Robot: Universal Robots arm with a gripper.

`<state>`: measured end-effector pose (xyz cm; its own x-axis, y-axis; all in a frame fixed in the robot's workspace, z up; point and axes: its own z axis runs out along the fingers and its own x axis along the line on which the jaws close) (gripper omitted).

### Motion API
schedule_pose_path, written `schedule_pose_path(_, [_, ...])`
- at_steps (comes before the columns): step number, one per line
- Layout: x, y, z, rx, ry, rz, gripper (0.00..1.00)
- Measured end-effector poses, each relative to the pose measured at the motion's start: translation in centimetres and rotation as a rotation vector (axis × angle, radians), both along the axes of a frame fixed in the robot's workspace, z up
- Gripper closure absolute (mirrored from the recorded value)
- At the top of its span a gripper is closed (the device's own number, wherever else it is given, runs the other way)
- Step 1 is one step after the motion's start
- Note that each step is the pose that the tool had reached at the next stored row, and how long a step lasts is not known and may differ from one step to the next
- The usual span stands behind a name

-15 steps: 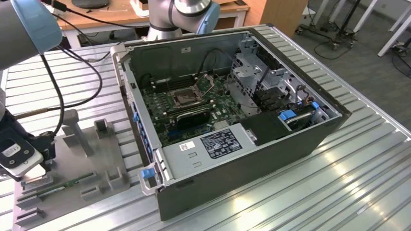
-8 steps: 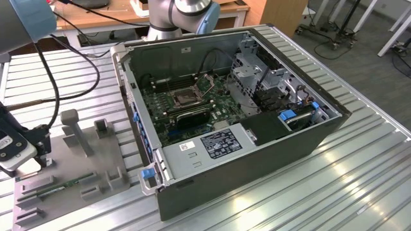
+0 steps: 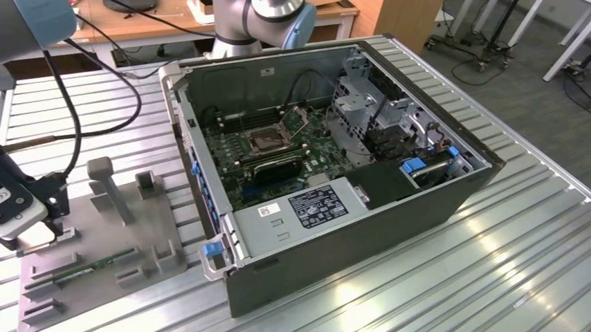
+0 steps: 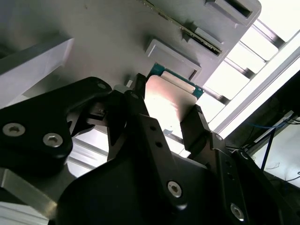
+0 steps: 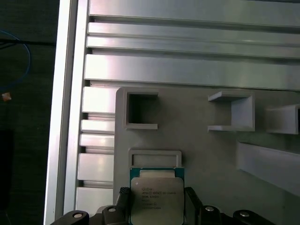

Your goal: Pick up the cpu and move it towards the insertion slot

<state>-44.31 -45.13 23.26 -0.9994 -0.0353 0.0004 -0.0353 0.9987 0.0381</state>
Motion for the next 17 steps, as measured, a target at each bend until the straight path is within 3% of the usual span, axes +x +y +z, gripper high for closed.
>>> schedule_pose_path(5, [0.0,0.0,0.71,0.0,0.0001,0.0,0.45])
schedule_pose_path(17, [0.0,0.0,1.09,0.0,0.0001,0.0,0.45])
